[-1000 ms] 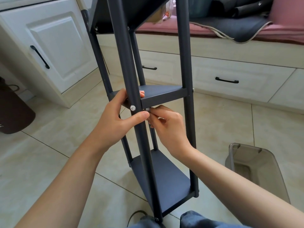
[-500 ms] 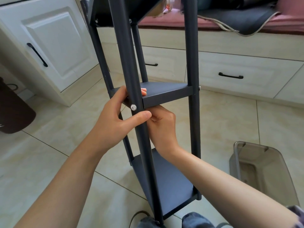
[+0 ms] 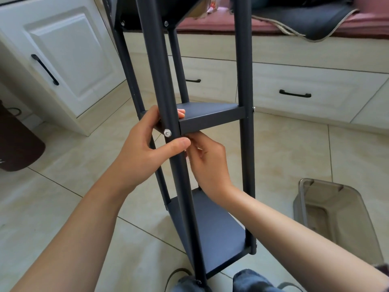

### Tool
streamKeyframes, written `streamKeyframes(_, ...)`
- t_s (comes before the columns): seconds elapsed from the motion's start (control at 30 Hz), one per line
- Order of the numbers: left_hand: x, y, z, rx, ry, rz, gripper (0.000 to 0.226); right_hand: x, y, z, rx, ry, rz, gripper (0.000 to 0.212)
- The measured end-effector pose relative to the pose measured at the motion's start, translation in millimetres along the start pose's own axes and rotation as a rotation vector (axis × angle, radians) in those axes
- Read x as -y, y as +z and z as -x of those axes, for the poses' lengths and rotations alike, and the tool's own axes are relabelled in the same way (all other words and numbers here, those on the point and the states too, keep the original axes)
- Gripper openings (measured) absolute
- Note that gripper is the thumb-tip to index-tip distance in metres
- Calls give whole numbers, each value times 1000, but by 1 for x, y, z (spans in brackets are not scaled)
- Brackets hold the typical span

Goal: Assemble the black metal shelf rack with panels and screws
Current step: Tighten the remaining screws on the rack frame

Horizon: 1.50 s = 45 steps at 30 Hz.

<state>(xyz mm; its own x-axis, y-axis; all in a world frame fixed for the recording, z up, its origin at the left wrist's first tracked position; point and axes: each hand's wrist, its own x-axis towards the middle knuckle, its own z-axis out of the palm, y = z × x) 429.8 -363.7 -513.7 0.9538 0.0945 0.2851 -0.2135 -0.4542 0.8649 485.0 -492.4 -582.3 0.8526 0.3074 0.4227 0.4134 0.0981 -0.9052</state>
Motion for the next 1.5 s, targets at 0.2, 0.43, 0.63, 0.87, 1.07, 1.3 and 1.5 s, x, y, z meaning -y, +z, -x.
streamKeyframes(0.2,-5,3,3,1,-19,-9,44,18,-39,17,102,26,179,19)
streamKeyframes(0.43,-11,7,8,7,-26,-15,39,38,-57,12,194,48,318,21)
streamKeyframes(0.63,-10,7,7,1,-34,-17,39,38,-53,11,181,23,336,21)
streamKeyframes(0.87,-7,6,7,-2,-34,-23,39,30,-45,14,114,-15,320,18)
streamKeyframes(1.07,-6,4,6,-6,-35,-28,46,19,-36,13,81,-48,294,17)
streamKeyframes(1.3,-7,3,6,-2,-18,-4,41,7,-21,12,36,-116,257,15)
streamKeyframes(1.5,-8,3,7,13,-10,-7,42,-3,-12,10,-10,-160,206,14)
